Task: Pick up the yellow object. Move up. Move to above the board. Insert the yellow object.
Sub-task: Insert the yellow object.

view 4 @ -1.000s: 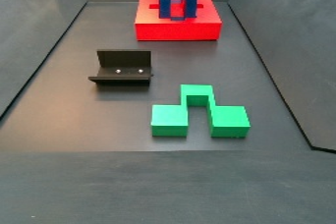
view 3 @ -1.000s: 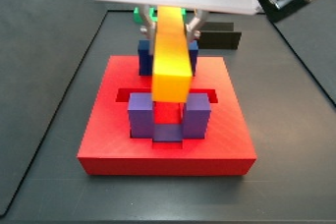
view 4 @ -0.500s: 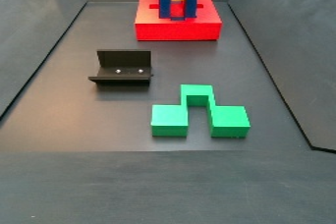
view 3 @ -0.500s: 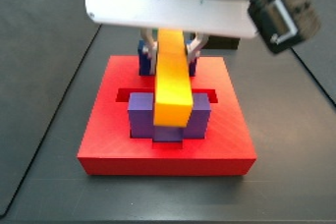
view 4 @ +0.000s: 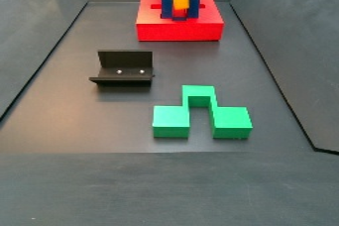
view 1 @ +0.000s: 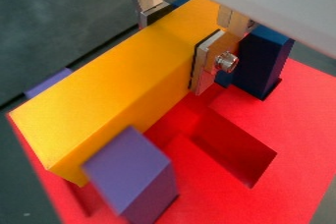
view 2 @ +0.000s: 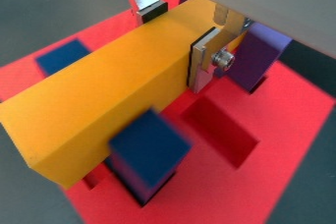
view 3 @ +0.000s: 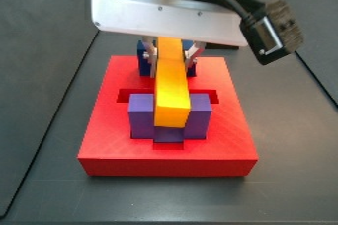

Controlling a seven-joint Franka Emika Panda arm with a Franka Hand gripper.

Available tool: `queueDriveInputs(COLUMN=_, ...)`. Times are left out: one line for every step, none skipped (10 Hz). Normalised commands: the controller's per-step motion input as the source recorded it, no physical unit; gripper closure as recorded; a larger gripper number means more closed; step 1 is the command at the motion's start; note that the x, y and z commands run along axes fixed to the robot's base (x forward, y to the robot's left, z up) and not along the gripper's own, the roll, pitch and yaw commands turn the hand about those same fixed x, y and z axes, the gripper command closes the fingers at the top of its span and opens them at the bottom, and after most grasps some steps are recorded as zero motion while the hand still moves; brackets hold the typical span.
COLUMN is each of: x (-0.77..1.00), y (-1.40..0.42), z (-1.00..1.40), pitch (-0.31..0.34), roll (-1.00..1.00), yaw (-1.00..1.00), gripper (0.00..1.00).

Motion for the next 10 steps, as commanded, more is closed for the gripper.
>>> queueDriveInputs(x=0.38, y=0.04, z=-0.44, pitch=0.05, roll=-0.01, yaw=0.07, gripper=1.0)
queueDriveInputs(x=0.36, y=-0.04, z=-0.41, pitch=0.0, roll=-0.01, yaw=0.03, gripper=1.0)
queueDriveInputs(x=0.22, y=-0.2, z=-0.36, pitch=-0.02, roll=-0.04, yaw=0.01, gripper=1.0)
queueDriveInputs(x=0.02, y=-0.31, z=-0.28, pitch=-0.026, roll=0.0, yaw=0.0, gripper=1.0)
queueDriveInputs(x=0.0, y=-0.3, z=-0.16, pitch=-0.014, roll=0.0, yaw=0.0, gripper=1.0)
queueDriveInputs(x=0.0, y=-0.01, z=-0.18, pitch=-0.036, roll=-0.03, yaw=0.0, gripper=1.0)
queueDriveInputs(x=0.0, y=-0.03, z=-0.15, pitch=-0.034, roll=-0.02, yaw=0.0, gripper=1.0)
queueDriveInputs(x=-0.03, y=0.0, z=-0.18, pitch=0.0, roll=0.0, yaw=0.0, gripper=1.0)
queueDriveInputs(x=-0.04, y=0.0, z=-0.25, pitch=0.0, roll=0.0, yaw=0.0, gripper=1.0)
queueDriveInputs(x=0.0, y=0.0, z=-0.47, pitch=0.0, roll=0.14, yaw=0.03, gripper=1.0)
